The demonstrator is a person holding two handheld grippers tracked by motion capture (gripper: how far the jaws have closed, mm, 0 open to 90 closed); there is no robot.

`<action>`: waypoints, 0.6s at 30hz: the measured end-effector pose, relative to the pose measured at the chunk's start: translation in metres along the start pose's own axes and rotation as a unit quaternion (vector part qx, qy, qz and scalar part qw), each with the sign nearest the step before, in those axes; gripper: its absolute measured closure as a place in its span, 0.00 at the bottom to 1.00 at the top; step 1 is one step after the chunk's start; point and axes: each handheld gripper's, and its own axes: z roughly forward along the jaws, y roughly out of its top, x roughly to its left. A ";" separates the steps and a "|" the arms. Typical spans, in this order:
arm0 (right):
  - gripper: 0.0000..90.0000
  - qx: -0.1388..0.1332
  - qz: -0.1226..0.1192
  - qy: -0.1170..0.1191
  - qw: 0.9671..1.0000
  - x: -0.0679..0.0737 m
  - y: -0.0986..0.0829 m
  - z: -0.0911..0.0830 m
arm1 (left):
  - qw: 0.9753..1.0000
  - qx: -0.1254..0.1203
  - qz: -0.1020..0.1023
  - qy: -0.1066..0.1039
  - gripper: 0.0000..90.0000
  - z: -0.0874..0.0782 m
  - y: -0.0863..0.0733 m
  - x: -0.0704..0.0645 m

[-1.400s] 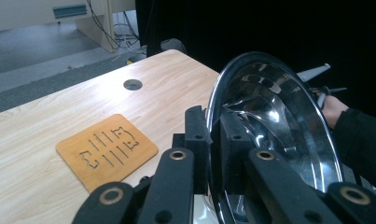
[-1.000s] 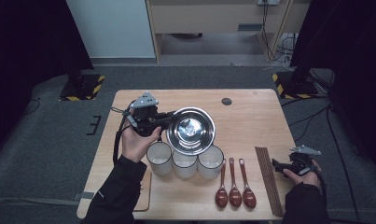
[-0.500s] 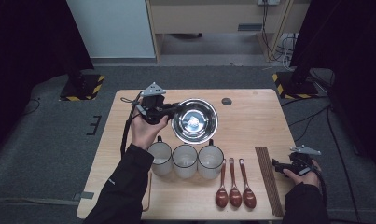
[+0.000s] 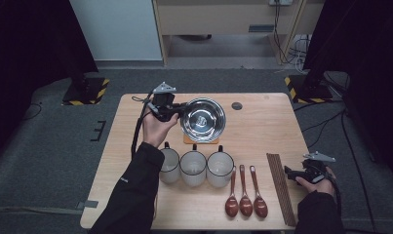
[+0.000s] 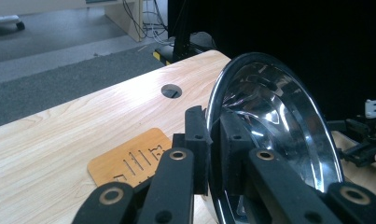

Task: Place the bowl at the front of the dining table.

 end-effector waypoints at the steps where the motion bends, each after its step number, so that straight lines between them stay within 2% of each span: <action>1: 0.05 0.000 0.001 0.000 1.000 0.000 0.000 0.000 | 1.000 0.002 0.001 0.001 0.93 0.003 0.000 0.002; 16: 0.05 0.000 0.000 0.000 1.000 0.000 0.000 0.000 | 1.000 0.020 0.009 0.012 0.93 0.039 0.003 0.015; 18: 0.05 0.000 0.000 0.000 1.000 0.000 0.000 0.000 | 1.000 0.022 0.005 0.009 0.93 0.043 0.003 0.016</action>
